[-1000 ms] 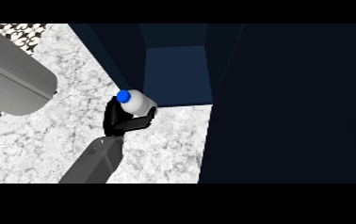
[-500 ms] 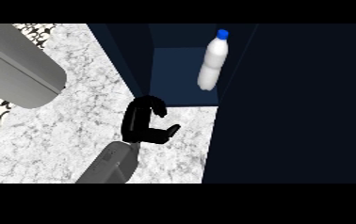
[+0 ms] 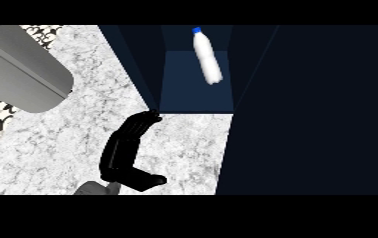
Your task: Pick up the bottled water, place it into the cabinet and close the cabinet
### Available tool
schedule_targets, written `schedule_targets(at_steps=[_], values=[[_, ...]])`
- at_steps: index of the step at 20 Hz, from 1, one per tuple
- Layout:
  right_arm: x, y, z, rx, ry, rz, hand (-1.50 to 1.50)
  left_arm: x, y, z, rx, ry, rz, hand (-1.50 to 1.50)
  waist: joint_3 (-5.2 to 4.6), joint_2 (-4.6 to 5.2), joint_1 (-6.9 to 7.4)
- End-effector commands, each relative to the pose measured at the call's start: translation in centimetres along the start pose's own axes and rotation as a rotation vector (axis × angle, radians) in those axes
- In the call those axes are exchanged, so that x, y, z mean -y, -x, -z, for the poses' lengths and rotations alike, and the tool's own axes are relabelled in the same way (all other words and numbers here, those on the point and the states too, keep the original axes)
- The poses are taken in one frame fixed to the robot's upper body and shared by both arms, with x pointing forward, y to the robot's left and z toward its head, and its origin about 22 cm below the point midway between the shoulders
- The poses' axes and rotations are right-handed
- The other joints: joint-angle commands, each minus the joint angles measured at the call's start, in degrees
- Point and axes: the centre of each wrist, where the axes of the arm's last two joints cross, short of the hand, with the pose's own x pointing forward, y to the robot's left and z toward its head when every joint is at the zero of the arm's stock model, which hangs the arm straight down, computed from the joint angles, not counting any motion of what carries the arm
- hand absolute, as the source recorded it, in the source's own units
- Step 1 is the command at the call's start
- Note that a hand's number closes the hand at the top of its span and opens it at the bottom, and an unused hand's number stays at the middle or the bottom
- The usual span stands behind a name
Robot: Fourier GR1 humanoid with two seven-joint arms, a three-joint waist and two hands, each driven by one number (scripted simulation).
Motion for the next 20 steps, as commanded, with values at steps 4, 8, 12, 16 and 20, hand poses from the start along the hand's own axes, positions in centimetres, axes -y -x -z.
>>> schedule_targets(at_steps=[4, 8, 12, 16, 20], values=[[-6.4, -3.8, 0.0, 0.052, -0.139, -0.025, 1.5, -3.3, -4.0, -4.6, 0.018, -0.026, 0.046, -1.5, -0.12, -0.11, 0.35], [-7.3, -3.3, 1.1, 0.037, -0.179, 0.044, 1.5, -5.0, -7.1, -5.9, 0.053, -0.068, 0.106, -1.5, -0.13, -0.07, 0.75], [-8.6, -2.7, 2.5, 0.028, -0.214, 0.087, 1.5, -7.5, -8.5, -7.7, 0.034, -0.085, 0.216, -1.5, -0.19, 0.05, 0.65], [-10.0, -2.5, 3.9, 0.051, -0.285, 0.123, 1.5, -8.0, -10.5, -8.5, 0.056, -0.053, 0.229, -1.5, -0.33, -0.4, 1.17], [-11.5, -2.0, 5.9, 0.058, -0.332, 0.152, 1.5, -7.9, -11.1, -9.4, 0.063, -0.051, 0.227, -1.5, -0.33, -0.36, 0.94]])
